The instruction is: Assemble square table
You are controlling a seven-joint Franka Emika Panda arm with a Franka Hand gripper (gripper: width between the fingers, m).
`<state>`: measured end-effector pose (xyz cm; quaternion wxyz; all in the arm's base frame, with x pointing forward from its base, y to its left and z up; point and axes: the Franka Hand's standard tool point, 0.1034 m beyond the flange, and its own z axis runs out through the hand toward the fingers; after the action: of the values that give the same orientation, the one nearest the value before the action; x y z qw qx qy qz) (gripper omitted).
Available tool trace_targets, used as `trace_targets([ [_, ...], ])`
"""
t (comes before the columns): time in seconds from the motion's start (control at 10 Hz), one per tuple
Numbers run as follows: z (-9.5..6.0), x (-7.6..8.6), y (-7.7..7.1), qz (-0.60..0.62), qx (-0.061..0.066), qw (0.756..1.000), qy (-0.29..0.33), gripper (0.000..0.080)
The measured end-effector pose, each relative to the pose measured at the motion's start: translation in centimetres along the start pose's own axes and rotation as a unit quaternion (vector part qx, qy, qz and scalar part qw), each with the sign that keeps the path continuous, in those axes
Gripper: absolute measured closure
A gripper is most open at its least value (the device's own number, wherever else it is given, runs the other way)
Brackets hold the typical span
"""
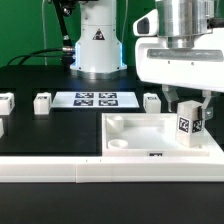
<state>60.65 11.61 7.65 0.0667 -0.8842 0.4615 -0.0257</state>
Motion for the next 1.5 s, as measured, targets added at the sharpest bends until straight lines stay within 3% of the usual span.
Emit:
trace_targets([
  [0.1, -0.01, 0.1, 0.13, -0.036, -0.003, 0.999, -0.003, 0.0208],
  [0.5, -0.06, -0.29, -0.25, -0.213, 0.0, 0.977, -0.002, 0.0152],
  [0.9, -0.18, -0.21, -0.55, -0.396, -0.009, 0.918, 0.004, 0.015],
  [1.4, -0.12, -0.03, -0.8, -0.569, -0.025, 0.822, 0.011, 0.015],
  [1.5, -0.12, 0.19, -0.74, -0.591, -0.022, 0.806, 0.017, 0.015],
])
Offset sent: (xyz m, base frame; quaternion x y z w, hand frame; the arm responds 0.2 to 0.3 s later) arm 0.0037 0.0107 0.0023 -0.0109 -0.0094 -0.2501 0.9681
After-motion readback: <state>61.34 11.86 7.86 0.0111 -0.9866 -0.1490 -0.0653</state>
